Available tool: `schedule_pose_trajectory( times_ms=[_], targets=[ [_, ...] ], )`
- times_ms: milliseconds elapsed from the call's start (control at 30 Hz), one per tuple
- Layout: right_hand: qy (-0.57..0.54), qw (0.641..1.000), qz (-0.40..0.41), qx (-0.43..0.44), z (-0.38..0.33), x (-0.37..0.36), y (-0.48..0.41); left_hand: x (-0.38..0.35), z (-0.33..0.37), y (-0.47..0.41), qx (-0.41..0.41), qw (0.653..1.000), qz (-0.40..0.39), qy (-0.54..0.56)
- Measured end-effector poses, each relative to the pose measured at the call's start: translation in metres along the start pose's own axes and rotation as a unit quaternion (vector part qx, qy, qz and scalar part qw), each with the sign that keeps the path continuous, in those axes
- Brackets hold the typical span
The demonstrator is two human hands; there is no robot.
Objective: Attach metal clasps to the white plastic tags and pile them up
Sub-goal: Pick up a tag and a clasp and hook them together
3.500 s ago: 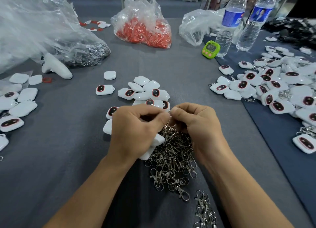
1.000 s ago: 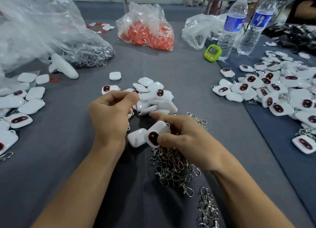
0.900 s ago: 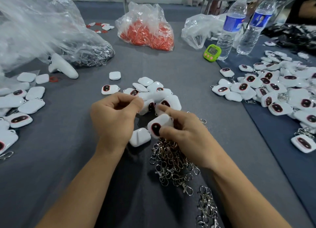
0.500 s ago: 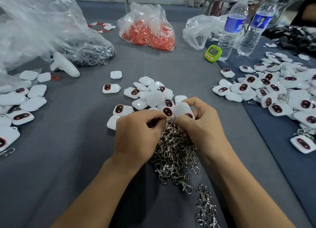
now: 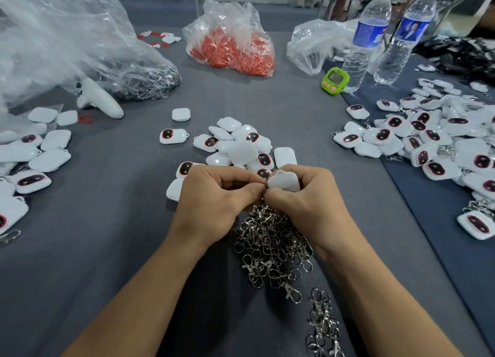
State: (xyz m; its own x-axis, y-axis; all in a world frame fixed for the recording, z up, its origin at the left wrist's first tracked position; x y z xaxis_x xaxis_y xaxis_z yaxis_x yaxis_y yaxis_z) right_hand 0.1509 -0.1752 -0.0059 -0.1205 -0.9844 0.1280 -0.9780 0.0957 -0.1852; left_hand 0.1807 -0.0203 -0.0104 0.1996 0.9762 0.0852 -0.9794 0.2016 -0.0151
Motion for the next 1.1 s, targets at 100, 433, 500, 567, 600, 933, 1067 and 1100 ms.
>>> schedule_pose_trajectory(
  times_ms=[100, 433, 500, 567, 600, 933, 1067, 1100],
  targets=[
    [0.021, 1.0, 0.012, -0.008, 0.0012, 0.0002, 0.0, -0.0003, -0.0004, -0.0001, -0.003, 1.0, -0.018, 0.0],
    [0.044, 0.996, 0.028, 0.07, 0.0006, 0.0029, -0.0013, 0.0039, 0.002, 0.0013, -0.024, 0.998, -0.009, -0.05],
    [0.049, 0.996, 0.019, 0.078, 0.0, 0.0033, -0.0013, 0.0051, 0.003, 0.0021, -0.027, 0.998, -0.006, -0.057],
    [0.055, 0.995, 0.015, 0.079, 0.0004, 0.0038, -0.0018, 0.0054, 0.004, 0.0024, -0.034, 0.997, -0.003, -0.067],
    [0.058, 0.995, 0.014, 0.078, 0.0007, 0.0038, -0.0022, 0.0053, 0.0045, 0.0026, -0.04, 0.997, -0.005, -0.071],
    [0.056, 0.997, -0.006, 0.055, 0.0011, 0.003, -0.0015, 0.0035, 0.0058, 0.0056, -0.054, 0.993, -0.016, -0.1],
    [0.057, 0.997, -0.012, 0.057, -0.0013, 0.0031, -0.0004, 0.0004, 0.0081, 0.0084, -0.085, 0.99, 0.008, -0.114],
    [0.059, 0.996, -0.011, 0.059, -0.002, 0.0027, -0.0004, 0.0005, 0.009, 0.0085, -0.084, 0.99, 0.013, -0.108]
  ],
)
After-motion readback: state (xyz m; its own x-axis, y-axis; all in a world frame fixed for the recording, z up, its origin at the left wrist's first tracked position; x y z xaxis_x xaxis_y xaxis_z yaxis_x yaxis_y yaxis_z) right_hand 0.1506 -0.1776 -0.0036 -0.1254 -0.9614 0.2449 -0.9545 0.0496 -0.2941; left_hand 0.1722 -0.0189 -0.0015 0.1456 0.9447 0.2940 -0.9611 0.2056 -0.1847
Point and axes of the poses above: each hand's wrist, its own y-axis away from the middle knuckle, its own x-axis out of the back of the hand, z = x × y, the point moved 2 cm from there along -y, towards the middle knuckle, and after that the axes turned 9 degrees about x, right-handed, at the moved point
